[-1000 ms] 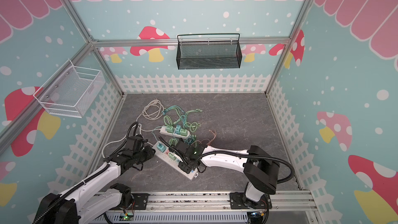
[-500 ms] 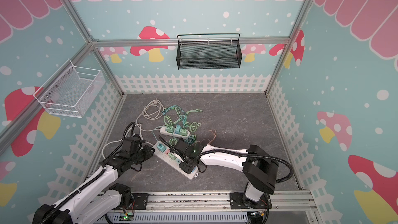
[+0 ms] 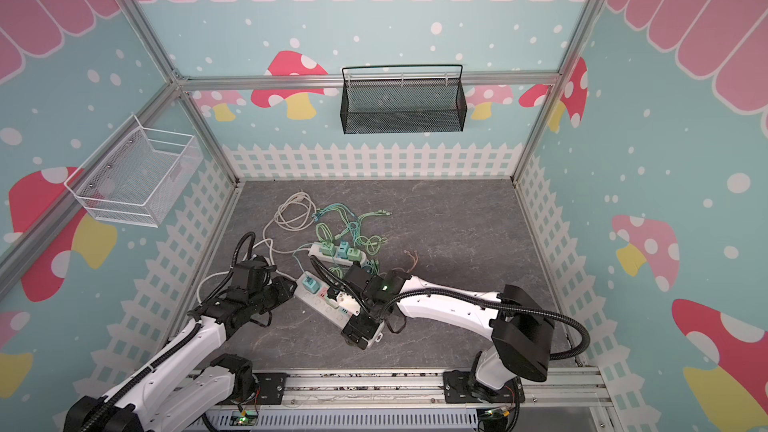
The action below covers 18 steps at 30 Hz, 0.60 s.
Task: Insert the plug
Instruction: 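Press the pink charger down into the socket with the right gripper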
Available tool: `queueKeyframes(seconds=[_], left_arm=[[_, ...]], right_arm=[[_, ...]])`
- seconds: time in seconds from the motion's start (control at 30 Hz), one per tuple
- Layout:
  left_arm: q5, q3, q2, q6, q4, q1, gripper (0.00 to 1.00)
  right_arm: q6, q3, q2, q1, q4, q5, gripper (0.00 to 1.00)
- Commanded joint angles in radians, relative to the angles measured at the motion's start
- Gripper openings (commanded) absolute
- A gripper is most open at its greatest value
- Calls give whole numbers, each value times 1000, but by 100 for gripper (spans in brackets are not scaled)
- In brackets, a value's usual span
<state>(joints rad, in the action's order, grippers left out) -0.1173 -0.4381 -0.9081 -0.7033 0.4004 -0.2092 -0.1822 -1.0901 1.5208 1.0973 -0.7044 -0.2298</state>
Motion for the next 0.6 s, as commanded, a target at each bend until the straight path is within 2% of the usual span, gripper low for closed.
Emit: queueKeyframes(seconds=[0.0, 0.1, 0.27, 0.37, 0.43, 0.5, 0.57], left_arm=[[-21, -42, -11, 13, -3, 14, 42], [-24, -53, -12, 20, -6, 27, 46], [-31, -79, -9, 45, -6, 59, 50], [-34, -94, -12, 47, -3, 89, 51], [-36, -103, -13, 56, -3, 107, 51], [-45, -114, -15, 92, -9, 118, 54], [-30, -130, -13, 128, -15, 130, 57]], right_arm=[[56, -2, -21, -4, -72, -82, 96], [89, 19, -38, -4, -75, -168, 95], [160, 27, -69, -5, -62, -384, 94], [188, 11, -107, -5, -12, -458, 93], [192, -3, -151, -5, 53, -439, 94], [165, -11, -209, -9, 143, -338, 95], [132, -1, -277, -33, 248, -188, 97]])
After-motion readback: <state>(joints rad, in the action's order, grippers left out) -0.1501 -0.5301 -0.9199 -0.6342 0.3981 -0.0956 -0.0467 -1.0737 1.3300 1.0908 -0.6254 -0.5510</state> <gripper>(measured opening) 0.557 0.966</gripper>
